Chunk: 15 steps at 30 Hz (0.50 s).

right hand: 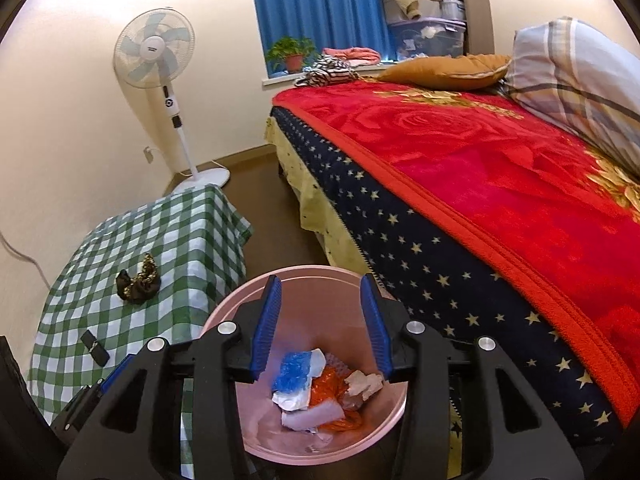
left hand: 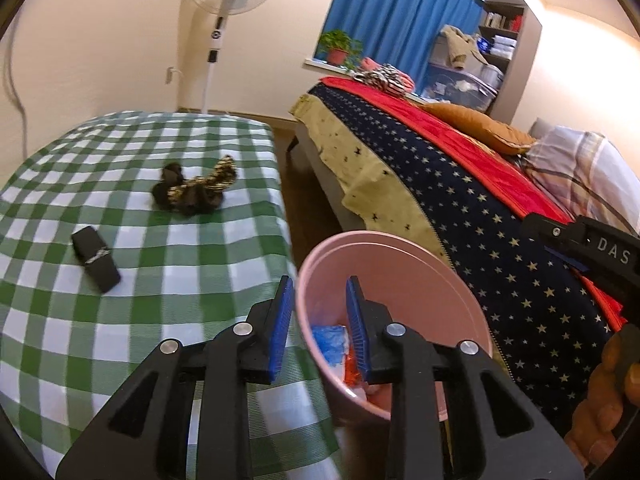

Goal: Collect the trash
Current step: 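Open both tools to drop the blue bag and white cloth into the bin, then move the left tool to the black strap while the right tool approaches the sequined fabric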

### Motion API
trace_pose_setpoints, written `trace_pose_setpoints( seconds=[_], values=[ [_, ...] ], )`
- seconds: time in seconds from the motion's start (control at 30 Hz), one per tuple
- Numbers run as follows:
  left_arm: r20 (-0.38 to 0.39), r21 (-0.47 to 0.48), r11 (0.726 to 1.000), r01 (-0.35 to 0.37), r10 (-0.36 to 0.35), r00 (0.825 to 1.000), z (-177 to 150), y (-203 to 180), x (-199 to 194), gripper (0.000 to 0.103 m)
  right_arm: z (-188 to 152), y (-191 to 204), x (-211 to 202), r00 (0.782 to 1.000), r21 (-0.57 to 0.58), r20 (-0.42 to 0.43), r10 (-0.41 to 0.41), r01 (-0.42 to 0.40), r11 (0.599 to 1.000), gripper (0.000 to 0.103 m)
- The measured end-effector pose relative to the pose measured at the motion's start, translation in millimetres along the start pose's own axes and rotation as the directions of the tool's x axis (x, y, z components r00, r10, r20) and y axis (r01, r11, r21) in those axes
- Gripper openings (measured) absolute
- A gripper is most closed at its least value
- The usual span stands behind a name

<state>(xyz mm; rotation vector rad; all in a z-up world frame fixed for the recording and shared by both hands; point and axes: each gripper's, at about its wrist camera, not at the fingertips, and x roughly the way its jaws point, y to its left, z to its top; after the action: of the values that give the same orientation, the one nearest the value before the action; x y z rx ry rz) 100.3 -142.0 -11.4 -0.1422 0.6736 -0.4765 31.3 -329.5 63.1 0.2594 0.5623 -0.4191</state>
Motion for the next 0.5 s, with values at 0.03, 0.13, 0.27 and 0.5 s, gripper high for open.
trace_pose_setpoints(
  seconds=[0.03, 0.13, 0.27, 0.5],
  values=[
    [0.003, -0.004, 1.0, -0.009, 0.009, 1.0, -0.2, 3.7, -1.5, 0.027, 0.1, 1.0, 0.3, 1.0, -0.003, 0.001, 0.003, -0.003, 1.0, 0.042],
    [0.011, -0.018, 0.999, -0.034, 0.034, 0.999, -1.1, 14.9, -4.6, 0.027, -1.1, 6.4, 0.5, 1.0, -0.013, 0.002, 0.017, -0.017, 1.0, 0.042],
    [0.024, -0.044, 0.997, -0.066, 0.067, 0.997, 0.7, 31.9, -9.8, 0.027, -1.5, 16.9, 1.8, 1.0, -0.021, 0.004, 0.03, -0.03, 0.999, 0.042],
    [0.036, -0.085, 0.99, -0.115, 0.118, 0.992, 2.8, 54.5, -13.6, 0.027, -5.6, 38.1, 8.9, 0.998, -0.047, -0.001, 0.069, -0.069, 0.997, 0.042]
  ],
)
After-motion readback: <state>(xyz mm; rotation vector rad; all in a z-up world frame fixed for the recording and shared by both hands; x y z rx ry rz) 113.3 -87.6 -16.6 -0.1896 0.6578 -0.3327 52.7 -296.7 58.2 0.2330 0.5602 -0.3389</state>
